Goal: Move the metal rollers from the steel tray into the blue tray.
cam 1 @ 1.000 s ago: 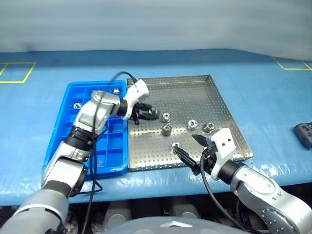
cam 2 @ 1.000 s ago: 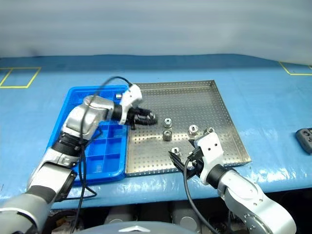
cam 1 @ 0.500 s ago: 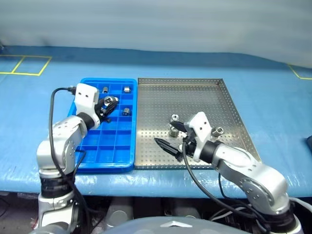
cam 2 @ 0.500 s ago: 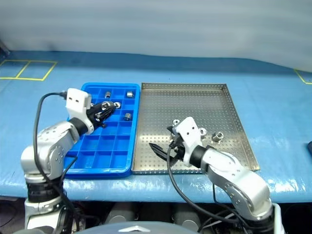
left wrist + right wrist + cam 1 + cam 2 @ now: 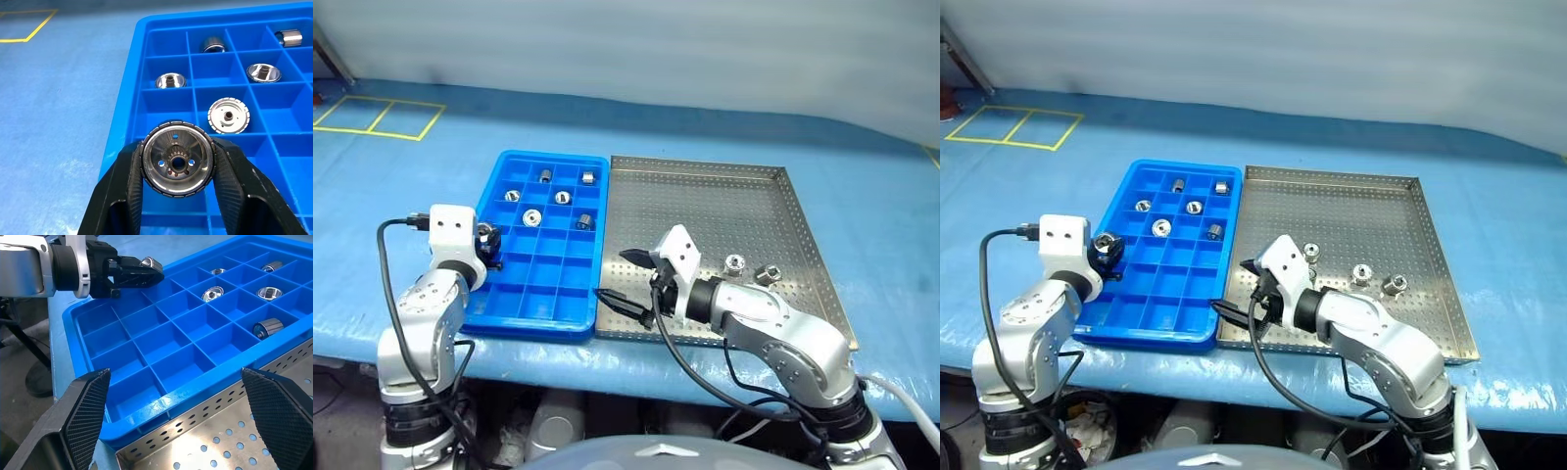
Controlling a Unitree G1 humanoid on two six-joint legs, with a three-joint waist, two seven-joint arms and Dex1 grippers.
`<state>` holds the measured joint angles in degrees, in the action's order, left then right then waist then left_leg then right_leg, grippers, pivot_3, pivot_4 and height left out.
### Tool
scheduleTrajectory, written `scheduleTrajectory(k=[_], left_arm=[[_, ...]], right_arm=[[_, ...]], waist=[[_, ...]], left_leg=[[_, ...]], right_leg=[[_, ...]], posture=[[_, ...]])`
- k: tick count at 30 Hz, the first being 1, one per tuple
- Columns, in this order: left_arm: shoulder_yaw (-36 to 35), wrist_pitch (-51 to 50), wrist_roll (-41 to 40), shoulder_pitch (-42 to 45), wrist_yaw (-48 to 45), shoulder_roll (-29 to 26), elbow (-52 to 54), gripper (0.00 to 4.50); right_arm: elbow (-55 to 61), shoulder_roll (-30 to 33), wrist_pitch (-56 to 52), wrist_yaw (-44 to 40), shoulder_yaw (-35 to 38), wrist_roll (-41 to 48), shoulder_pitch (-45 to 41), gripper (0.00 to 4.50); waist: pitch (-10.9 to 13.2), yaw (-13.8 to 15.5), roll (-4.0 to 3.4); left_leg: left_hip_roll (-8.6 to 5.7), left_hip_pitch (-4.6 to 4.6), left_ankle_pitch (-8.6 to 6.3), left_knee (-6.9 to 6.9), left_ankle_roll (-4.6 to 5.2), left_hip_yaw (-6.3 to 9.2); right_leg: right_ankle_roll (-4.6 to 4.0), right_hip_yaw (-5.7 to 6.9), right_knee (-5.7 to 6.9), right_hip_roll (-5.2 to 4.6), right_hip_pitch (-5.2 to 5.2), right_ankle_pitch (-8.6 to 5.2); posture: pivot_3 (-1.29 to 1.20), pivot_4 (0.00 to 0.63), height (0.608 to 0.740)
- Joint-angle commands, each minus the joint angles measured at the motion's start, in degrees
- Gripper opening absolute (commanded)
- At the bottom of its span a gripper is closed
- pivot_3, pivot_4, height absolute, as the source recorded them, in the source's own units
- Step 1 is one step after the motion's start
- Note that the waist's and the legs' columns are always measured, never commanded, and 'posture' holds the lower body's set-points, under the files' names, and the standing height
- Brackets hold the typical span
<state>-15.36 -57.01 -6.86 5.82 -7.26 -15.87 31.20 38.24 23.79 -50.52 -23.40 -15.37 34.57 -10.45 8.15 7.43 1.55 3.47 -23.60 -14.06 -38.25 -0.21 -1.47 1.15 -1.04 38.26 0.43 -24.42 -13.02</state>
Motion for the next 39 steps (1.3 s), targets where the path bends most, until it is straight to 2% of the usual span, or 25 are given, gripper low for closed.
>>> scheduleTrajectory(k=[1, 11, 17, 24, 32, 36, 39], left_arm=[[-0.5, 0.9, 0.3, -0.1, 1.2, 0.4, 0.1, 1.69], [-0.6, 6.2, -1.6, 2.0, 0.3, 0.1, -7.7, 1.69], [-0.5, 6.5, -0.9, 6.2, 1.2, -0.5, -10.6, 1.69], [-0.4, 4.6, -1.4, 8.2, 1.4, -1.1, -12.7, 1.69], [-0.8, 1.9, -3.0, 9.2, -0.3, -3.4, -9.9, 4.37], [-1.0, 3.4, -4.3, 12.7, -1.2, -4.4, -9.3, 4.44], [1.4, 5.5, -6.0, 16.3, -4.6, -4.9, -10.5, 4.44]], right_arm=[[1.3, -0.5, 0.3, 0.0, 0.7, 0.2, -0.1, 4.50], [4.0, -3.2, -0.2, 4.3, 1.5, 0.5, 3.7, 4.50], [5.6, -3.8, -0.4, 6.3, 2.5, 0.7, 6.2, 4.50], [6.8, -4.2, -0.4, 8.1, 3.2, 0.3, 7.8, 4.50], [9.1, -3.8, -0.5, 10.0, 6.6, 1.1, 11.0, 4.50], [10.9, -3.4, -0.7, 11.0, 9.4, 1.6, 13.5, 4.50], [12.0, -3.5, -0.6, 11.9, 11.5, 1.9, 15.0, 4.50]], waist=[[0.0, 0.1, 0.00], [0.0, -0.3, 0.00], [0.0, -0.5, 0.02], [0.0, -2.0, 0.03], [0.0, -3.1, 0.03], [0.0, -3.6, 0.03], [0.0, -3.5, 0.03]], left_leg=[[0.00, -0.01, 0.00, 0.00, 0.00, 0.00], [0.03, 0.00, 0.00, 0.09, 0.00, 0.01], [0.03, -0.03, 0.00, 0.08, 0.00, -0.02], [0.03, -0.09, 0.00, 0.09, -0.01, 0.02], [0.03, -0.07, 0.00, 0.10, -0.01, -0.01], [0.04, -0.05, 0.00, 0.11, -0.01, -0.01], [0.02, -0.07, 0.00, 0.10, -0.01, -0.04]], right_leg=[[0.00, 0.01, 0.00, 0.00, 0.00, 0.00], [-0.10, 0.08, -0.01, 0.03, -0.01, -0.06], [-0.10, 0.14, -0.02, 0.02, -0.02, -0.06], [-0.08, 0.14, -0.11, 0.00, -0.01, -0.04], [-0.08, 0.15, -0.11, 0.00, -0.01, -0.05], [-0.08, 0.15, -0.10, 0.02, -0.01, -0.05], [-0.08, 0.16, -0.10, 0.00, 0.00, -0.05]], posture=[[0.34, 0.150, 0.740], [0.30, 0.150, 0.740], [0.23, 0.150, 0.740], [0.23, 0.150, 0.740], [0.16, 0.150, 0.740], [0.15, 0.150, 0.740], [0.13, 0.150, 0.740]])
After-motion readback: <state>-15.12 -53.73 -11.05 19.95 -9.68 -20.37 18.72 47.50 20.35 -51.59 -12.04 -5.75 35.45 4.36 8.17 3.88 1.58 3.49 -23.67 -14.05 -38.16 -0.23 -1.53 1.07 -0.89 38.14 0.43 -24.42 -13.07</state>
